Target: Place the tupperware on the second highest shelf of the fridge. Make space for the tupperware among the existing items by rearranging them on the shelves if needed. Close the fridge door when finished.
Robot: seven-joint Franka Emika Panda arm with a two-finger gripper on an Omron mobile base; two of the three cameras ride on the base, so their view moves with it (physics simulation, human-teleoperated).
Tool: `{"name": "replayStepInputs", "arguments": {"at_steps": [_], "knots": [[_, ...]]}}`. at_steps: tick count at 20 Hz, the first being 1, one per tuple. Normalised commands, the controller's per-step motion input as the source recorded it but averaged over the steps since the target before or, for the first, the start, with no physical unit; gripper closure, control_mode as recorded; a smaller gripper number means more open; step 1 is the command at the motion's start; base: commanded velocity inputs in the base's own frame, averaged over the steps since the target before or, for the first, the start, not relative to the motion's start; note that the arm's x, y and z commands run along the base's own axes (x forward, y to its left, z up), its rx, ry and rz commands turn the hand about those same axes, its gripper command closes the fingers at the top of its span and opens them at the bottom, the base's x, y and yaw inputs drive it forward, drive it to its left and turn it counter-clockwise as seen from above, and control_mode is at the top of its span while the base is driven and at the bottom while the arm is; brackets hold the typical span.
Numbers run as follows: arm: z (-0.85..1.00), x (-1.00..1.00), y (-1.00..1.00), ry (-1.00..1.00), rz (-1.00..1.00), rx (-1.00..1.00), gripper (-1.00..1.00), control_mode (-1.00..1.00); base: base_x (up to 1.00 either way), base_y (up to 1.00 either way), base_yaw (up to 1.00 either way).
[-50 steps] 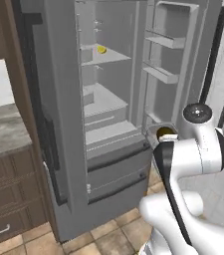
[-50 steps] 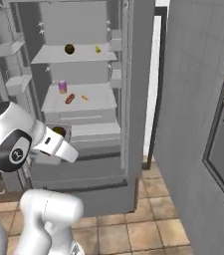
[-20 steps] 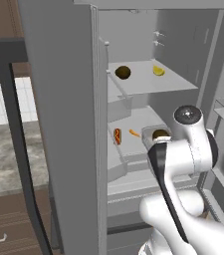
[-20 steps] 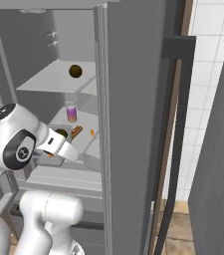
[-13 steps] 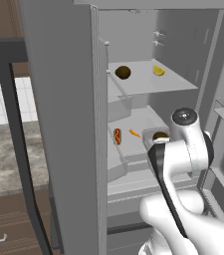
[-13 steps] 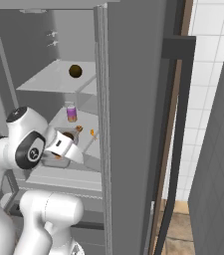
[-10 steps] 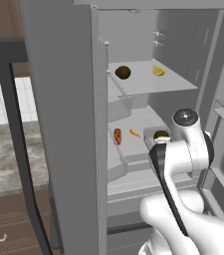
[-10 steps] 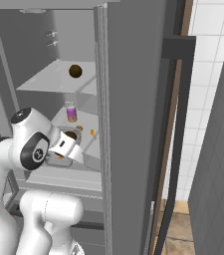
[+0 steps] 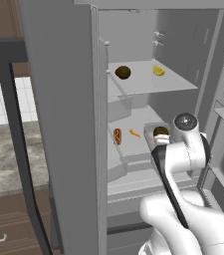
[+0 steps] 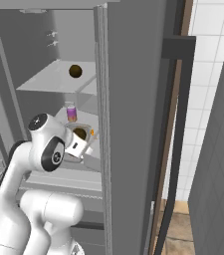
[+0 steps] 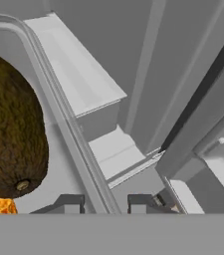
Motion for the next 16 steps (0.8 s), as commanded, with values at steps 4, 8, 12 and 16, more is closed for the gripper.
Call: {"name": "replayStepInputs", "arguments": {"at_steps": [4,8,12,16], "knots": [[-0.22,0.43,-0.19,-0.14,0.01,0.01,1.00,-1.00,0.00,0.00,0.00],[-0.26,0.41,-0.04,-0.13,0.01,0.00,1.00,-1.00,0.00,0.00,0.00],[-0.05,0.29,0.00,0.01,-0.06,0.00,1.00,-1.00,0.00,0.00,0.00],[0.00,0.33,-0.08,0.00,-0.13,0.00,1.00,-1.00,0.00,0.00,0.00]]}}
